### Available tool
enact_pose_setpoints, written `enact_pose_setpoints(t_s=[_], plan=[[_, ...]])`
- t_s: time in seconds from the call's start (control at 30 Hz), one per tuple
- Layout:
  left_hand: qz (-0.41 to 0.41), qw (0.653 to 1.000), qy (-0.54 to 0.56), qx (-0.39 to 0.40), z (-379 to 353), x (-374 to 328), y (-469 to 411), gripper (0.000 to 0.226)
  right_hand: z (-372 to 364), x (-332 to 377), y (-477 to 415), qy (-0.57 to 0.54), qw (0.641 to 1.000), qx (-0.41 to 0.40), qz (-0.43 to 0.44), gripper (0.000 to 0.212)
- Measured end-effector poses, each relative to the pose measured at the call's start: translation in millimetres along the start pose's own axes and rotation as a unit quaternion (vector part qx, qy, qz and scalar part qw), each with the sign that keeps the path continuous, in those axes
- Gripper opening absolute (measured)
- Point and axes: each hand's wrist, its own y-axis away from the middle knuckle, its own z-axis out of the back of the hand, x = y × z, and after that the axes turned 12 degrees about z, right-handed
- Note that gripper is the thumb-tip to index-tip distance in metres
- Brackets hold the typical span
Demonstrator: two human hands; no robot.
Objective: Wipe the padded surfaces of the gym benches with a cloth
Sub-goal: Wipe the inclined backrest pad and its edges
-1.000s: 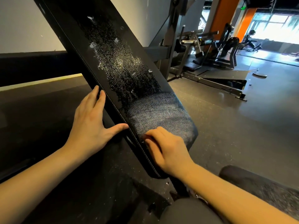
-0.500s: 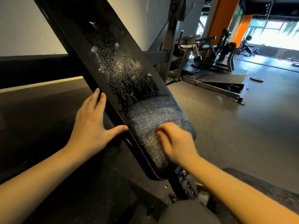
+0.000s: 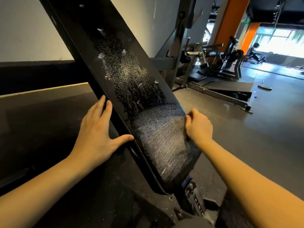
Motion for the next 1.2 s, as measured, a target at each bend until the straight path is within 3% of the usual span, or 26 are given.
enact_pose_setpoints(t_s=[0.07,0.1,0.17,0.27,0.33,0.4,0.47,0.53,0.63,0.73,0.8,0.93,1.0,1.07,1.2], plan=[[0.002,1.000,-0.001,0.002,0.4,-0.7,-1.0,0.128,-2.4,14.4,-5.8,0.002,0.999,-0.008,-0.051,0.018],[0.003,1.000,-0.002,0.003,0.5,-0.9,-1.6,0.128,-2.3,34.6,0.3,-0.025,0.999,-0.015,-0.026,0.017],[-0.001,1.000,-0.006,0.000,-0.8,0.4,-1.7,0.127,2.9,80.9,28.2,-0.110,0.987,-0.019,0.115,0.016],[-0.014,1.000,-0.013,-0.012,-2.5,4.3,-2.0,0.126,12.0,103.0,61.0,-0.161,0.930,0.004,0.331,0.024],[-0.015,1.000,-0.012,-0.007,-2.4,4.9,-2.9,0.125,7.5,74.6,39.7,-0.114,0.946,-0.017,0.302,0.026],[-0.017,1.000,-0.011,-0.009,-3.0,4.1,-2.8,0.125,0.6,33.1,-0.3,-0.012,0.987,-0.012,0.159,0.026],[-0.018,1.000,-0.006,-0.012,-4.6,3.2,-2.2,0.125,0.8,7.0,-30.2,0.070,0.997,0.030,0.028,0.021],[-0.016,1.000,-0.003,-0.011,-4.2,3.3,-2.4,0.125,2.0,25.0,-40.1,0.070,0.997,0.027,0.009,0.018],[-0.018,1.000,-0.005,-0.009,-3.2,4.8,-3.1,0.125,8.5,105.5,-25.3,-0.037,0.990,0.014,0.135,0.017],[-0.034,0.999,-0.018,-0.016,-2.0,9.8,-3.7,0.122,13.0,148.6,7.2,-0.102,0.939,-0.016,0.327,0.023],[-0.042,0.999,-0.021,-0.020,0.4,14.1,-4.6,0.119,10.7,128.5,-2.9,-0.087,0.945,-0.038,0.314,0.025],[-0.054,0.998,-0.015,-0.034,4.6,21.5,-9.6,0.107,0.9,59.9,-67.0,0.003,0.998,0.004,0.064,0.018],[-0.055,0.997,0.006,-0.047,8.8,23.8,-15.2,0.099,0.9,67.5,-79.5,-0.004,1.000,-0.001,0.017,0.018],[-0.053,0.995,0.034,-0.074,14.1,23.6,-23.2,0.091,2.2,109.8,-68.8,-0.057,0.995,-0.018,0.073,0.016],[-0.042,0.993,0.042,-0.103,17.6,28.6,-43.0,0.100,7.4,159.1,-31.7,-0.122,0.937,-0.012,0.328,0.020]])
